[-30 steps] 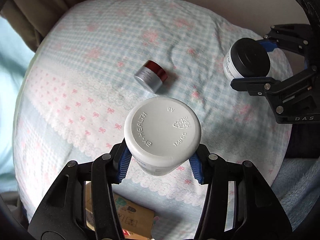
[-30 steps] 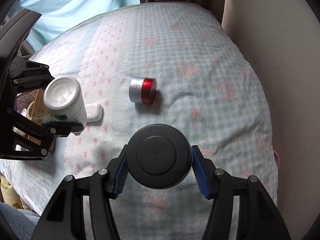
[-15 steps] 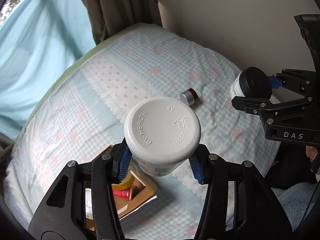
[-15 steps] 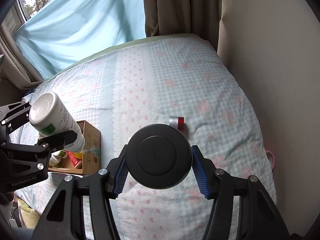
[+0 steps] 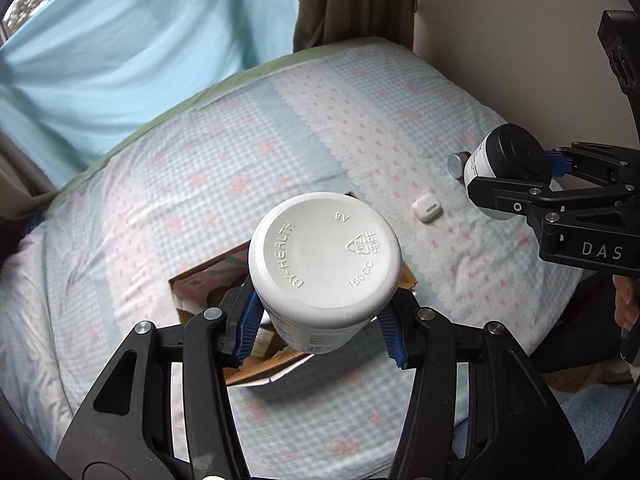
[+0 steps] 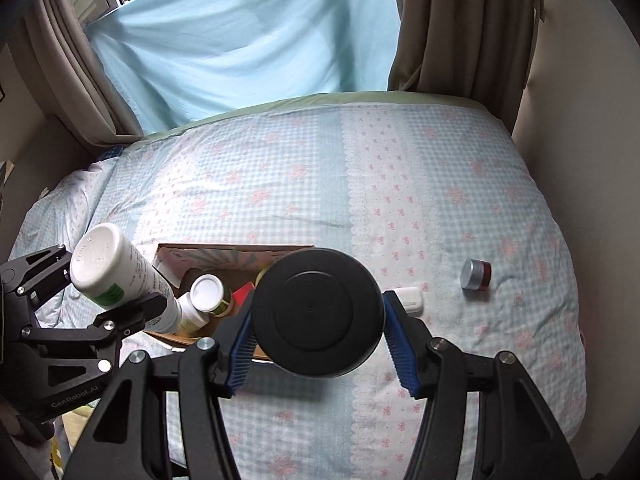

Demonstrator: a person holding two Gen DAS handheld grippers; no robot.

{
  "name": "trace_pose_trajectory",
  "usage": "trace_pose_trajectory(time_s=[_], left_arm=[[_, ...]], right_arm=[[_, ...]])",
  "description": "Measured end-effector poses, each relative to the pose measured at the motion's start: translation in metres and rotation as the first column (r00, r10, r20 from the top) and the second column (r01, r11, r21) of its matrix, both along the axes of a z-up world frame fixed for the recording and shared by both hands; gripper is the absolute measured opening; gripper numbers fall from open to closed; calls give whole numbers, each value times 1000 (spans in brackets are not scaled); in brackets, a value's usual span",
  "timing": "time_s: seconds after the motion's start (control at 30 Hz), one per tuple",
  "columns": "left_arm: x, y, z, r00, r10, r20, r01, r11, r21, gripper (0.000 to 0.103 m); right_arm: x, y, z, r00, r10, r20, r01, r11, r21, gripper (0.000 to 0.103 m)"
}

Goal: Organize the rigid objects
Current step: 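Carry the pill bottle and black jar over the cardboard box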

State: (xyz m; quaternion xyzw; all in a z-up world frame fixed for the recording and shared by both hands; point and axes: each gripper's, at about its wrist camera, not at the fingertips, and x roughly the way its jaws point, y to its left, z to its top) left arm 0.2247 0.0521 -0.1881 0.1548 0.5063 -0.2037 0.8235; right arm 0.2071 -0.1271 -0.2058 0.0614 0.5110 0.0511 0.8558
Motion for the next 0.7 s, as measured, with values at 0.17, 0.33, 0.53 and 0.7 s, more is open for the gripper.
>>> trace_pose_trajectory(time_s=[0.17,0.33,0.53,0.7], left_arm=[[12,58,-14,997,65,-48,-65,998,2,48],[27,98,-36,992,94,-81,-93,996,9,48],[51,125,-62,983,152,-107,-154,988,-6,48],[70,134,-83,972,191,-134,-195,981,-18,48]], right_arm=[[11,45,-10,999,5,-39,-4,1000,25,54],[21,84,-26,997,11,-79,-8,999,40,54],[38,117,-51,989,69,-133,-64,997,44,54],[58,142,-89,966,173,-191,-179,984,-11,54]])
